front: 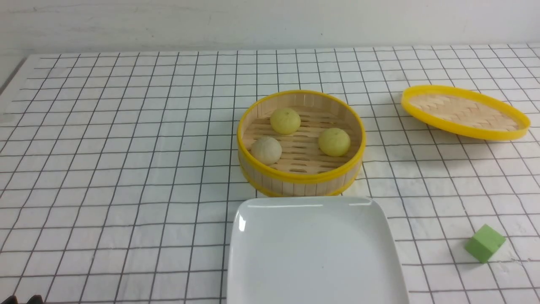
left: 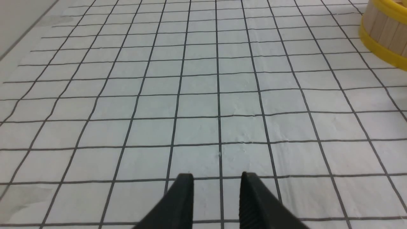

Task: Put the steamed buns into the plate on the white-black tablecloth.
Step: 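Reach toward a bun in the bamboo steamer with the right gripper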

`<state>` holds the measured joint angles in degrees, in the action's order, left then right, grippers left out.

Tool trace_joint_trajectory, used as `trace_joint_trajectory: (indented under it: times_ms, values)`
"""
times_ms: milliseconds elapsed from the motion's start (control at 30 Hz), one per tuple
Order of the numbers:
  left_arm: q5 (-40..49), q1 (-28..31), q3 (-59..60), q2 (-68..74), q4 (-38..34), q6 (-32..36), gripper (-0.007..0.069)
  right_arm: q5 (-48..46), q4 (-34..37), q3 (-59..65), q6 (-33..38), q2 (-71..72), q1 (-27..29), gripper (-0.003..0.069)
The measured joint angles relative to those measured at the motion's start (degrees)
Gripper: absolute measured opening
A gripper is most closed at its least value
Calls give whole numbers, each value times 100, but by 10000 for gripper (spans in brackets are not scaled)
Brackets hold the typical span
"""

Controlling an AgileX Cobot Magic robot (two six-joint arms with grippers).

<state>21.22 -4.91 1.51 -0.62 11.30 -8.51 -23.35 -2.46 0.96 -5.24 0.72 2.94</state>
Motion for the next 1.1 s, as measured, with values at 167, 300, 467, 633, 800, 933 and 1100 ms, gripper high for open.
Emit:
trace_joint_trajectory:
  times_ms: [167,300,467,633,800,933,1100]
  values:
    - [0,0,0,0,0,0,241,0,0,0,0,0,0,242]
    - [0,0,0,0,0,0,241,0,-17,0,0,0,0,242]
    - [-143,0,6,0,-533,-488,241,208,136,30,-401,0,0,242]
    - [-502,0,10,0,-2588,-2288,241,337,2061,45,-2317,0,0,242]
    - [-686,0,10,0,-3849,-3328,241,395,2772,45,-3086,0,0,242]
    - [-1007,0,3,0,-4166,-3448,221,700,2830,-36,-3101,0,0,207]
    - [-290,0,-845,26,-4025,-2760,76,373,1945,-1395,-1950,-297,0,13]
